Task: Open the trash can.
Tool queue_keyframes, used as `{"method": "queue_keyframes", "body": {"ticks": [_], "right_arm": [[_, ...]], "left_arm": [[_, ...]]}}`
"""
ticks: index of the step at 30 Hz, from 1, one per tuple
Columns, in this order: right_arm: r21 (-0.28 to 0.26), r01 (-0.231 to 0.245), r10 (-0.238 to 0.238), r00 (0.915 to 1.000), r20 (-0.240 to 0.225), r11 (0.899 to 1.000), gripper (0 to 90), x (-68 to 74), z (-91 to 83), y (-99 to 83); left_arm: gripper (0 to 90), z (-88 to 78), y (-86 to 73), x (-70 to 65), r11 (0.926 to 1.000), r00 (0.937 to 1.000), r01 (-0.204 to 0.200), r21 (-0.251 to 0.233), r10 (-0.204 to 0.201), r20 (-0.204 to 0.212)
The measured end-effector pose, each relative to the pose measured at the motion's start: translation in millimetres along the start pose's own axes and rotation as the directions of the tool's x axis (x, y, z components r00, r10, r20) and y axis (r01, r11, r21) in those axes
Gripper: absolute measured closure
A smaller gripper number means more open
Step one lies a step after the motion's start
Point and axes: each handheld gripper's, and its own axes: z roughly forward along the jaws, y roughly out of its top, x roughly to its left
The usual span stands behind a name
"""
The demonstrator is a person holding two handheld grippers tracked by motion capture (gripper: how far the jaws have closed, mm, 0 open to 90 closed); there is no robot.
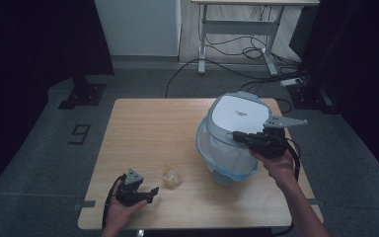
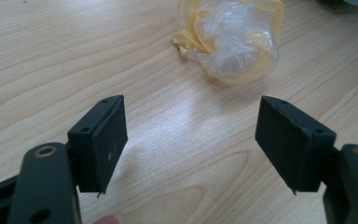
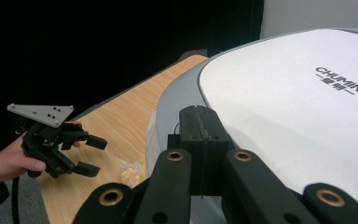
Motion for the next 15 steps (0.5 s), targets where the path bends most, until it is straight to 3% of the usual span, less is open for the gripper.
{"method": "queue_keyframes", "body": {"ticks": [6, 10, 13, 15], "right_arm": [[0.000, -0.008, 0.008, 0.9999, -0.006, 1.000, 89.8, -0.3, -0.2, -0.6], [-0.013, 0.026, -0.026, 0.9995, 0.019, 1.000, 89.6, 3.0, -2.8, -1.8], [-0.075, 0.023, -0.022, 0.9996, 0.015, 0.997, 84.2, 2.6, -12.8, -8.2], [-0.084, 0.031, -0.030, 0.9995, 0.014, 0.996, 82.4, 2.9, -16.8, -10.0]], "left_arm": [[24.9, 0.1, 0.0, 0.3, 1.0000, 1.0000, -0.001, 0.001, 0.001, 0.001], [24.9, -0.3, -0.1, 0.8, 1.0000, 1.0000, 0.000, 0.002, 0.000, 0.000], [25.0, -0.5, -0.1, 1.0, 1.0000, 1.0000, 0.002, 0.000, -0.002, 0.000], [24.9, -0.4, -0.2, 1.1, 1.0000, 1.0000, 0.003, -0.001, -0.003, 0.000]]}}
